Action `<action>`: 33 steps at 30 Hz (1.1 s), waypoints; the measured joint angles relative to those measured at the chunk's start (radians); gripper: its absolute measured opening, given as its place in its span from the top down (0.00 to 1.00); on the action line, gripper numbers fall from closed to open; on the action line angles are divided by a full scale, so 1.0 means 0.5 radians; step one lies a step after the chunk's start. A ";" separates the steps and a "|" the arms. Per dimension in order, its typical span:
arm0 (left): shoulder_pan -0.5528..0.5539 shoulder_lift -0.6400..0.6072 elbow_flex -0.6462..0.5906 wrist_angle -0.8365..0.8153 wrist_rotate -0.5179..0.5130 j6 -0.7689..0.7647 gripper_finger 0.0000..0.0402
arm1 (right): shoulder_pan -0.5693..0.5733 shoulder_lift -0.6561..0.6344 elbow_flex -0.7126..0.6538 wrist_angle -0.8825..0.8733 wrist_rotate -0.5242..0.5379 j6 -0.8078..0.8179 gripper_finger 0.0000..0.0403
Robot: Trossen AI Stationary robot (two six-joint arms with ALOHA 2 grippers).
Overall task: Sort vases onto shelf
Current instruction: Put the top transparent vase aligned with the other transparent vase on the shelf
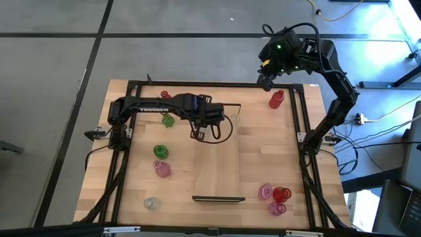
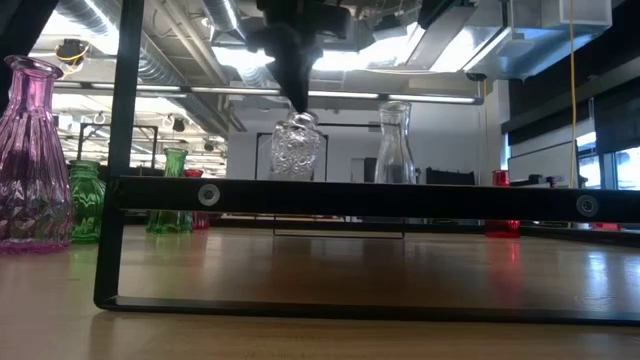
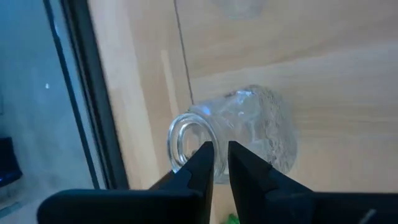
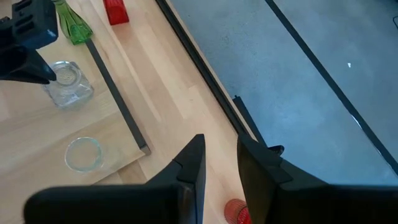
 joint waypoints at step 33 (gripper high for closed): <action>-0.022 -0.007 0.001 -0.026 0.247 -0.114 1.00 | 0.000 -0.002 -0.001 0.001 -0.002 0.003 0.81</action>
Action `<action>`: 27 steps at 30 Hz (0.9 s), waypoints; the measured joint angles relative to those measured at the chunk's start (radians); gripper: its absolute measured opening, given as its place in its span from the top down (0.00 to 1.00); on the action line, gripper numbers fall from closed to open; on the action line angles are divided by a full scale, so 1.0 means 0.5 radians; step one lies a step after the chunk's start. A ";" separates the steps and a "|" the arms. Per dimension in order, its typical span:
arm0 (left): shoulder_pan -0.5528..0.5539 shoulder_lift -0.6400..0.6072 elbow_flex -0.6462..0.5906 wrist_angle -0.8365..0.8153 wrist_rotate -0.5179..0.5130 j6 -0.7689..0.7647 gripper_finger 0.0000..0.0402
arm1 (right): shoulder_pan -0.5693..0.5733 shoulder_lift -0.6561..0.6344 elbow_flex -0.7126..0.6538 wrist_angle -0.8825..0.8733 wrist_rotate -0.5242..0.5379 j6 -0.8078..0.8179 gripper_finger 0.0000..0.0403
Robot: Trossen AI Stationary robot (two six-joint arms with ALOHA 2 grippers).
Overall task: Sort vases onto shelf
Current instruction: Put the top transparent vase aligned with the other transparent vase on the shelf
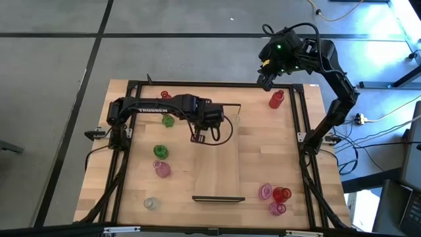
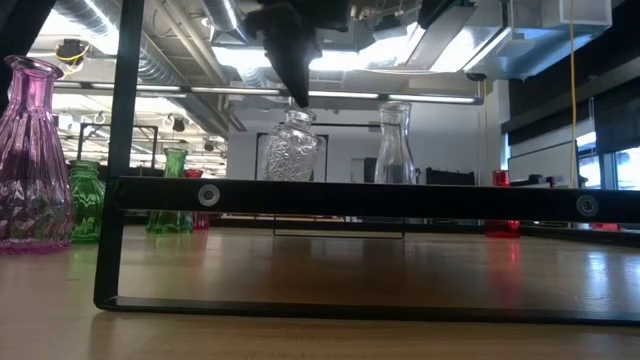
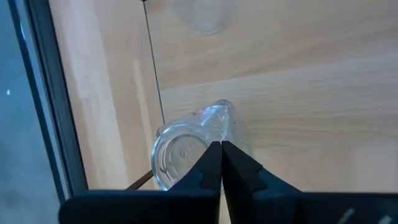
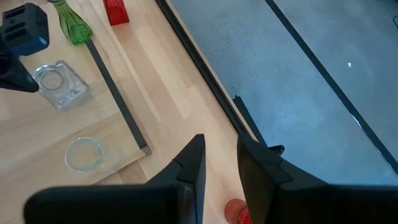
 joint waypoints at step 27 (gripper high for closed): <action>0.132 0.011 -0.006 0.073 0.167 -0.099 1.00 | 0.000 -0.001 0.000 -0.001 0.000 0.008 0.81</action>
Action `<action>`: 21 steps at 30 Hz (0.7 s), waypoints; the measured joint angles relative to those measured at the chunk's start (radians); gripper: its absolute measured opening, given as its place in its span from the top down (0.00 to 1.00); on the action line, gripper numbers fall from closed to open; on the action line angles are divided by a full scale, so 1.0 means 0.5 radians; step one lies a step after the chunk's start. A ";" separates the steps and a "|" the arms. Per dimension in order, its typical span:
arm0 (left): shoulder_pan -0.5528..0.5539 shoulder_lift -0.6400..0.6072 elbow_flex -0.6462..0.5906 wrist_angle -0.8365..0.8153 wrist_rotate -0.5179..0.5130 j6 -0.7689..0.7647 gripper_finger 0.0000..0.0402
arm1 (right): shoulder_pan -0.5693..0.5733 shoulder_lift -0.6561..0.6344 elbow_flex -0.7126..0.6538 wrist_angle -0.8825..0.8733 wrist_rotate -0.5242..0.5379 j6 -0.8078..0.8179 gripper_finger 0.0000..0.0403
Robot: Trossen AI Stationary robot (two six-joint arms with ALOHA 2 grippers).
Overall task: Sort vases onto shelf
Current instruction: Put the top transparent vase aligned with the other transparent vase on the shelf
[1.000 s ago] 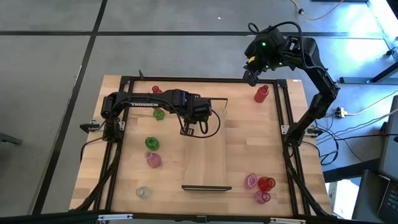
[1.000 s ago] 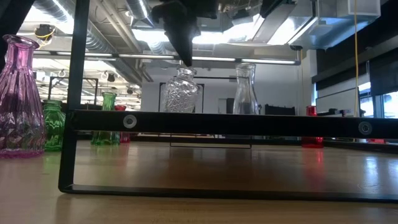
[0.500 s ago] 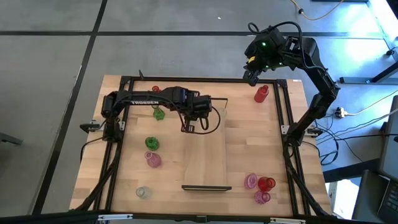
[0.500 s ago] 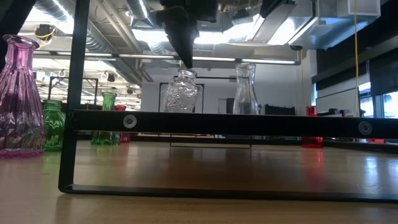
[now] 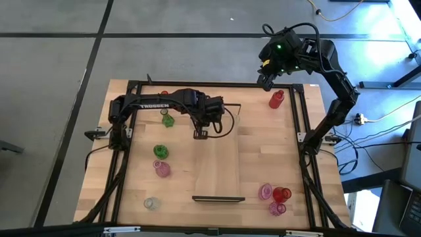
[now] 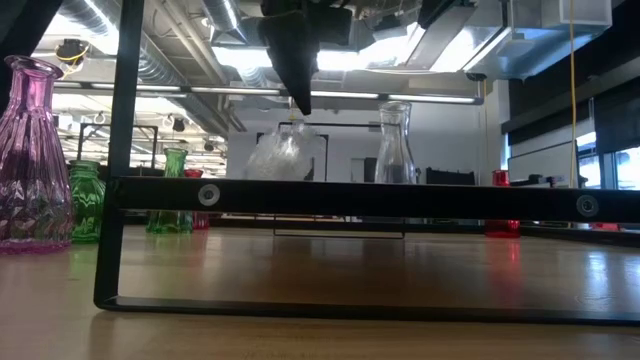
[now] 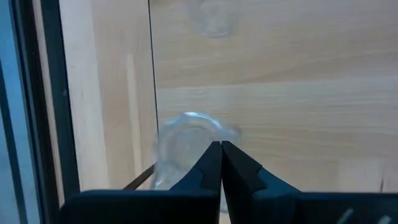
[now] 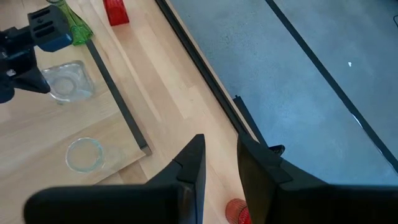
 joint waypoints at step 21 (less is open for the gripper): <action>0.040 -0.294 0.008 -0.497 -0.149 -0.269 1.00 | 0.000 0.000 0.000 0.000 -0.001 -0.009 0.81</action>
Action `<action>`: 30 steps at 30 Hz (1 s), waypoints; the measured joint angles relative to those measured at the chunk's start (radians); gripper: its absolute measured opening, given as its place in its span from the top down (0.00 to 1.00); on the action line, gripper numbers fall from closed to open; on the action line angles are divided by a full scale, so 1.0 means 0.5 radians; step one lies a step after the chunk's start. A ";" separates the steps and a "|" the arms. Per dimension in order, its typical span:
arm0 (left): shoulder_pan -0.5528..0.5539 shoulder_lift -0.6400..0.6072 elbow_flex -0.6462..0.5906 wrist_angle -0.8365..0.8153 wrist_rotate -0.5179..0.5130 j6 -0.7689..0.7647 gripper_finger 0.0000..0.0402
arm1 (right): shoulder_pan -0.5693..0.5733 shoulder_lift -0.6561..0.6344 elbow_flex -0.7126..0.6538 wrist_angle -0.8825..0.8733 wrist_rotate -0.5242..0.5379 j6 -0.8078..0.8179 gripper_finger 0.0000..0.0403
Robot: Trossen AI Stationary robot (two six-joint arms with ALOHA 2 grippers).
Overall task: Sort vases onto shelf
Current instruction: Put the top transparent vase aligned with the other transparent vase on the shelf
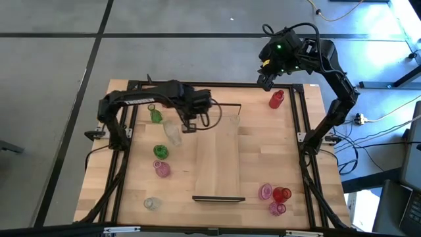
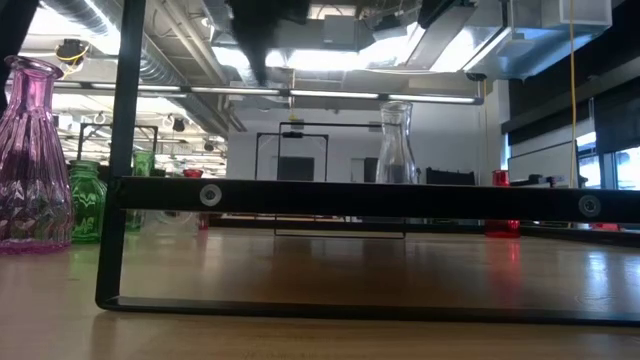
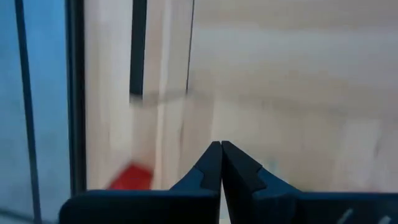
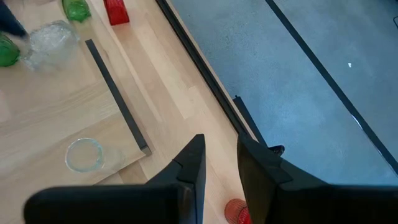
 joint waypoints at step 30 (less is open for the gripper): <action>0.306 -0.522 -1.229 0.420 0.385 0.913 0.55 | 0.000 -0.001 -0.489 0.131 -0.362 -0.021 0.81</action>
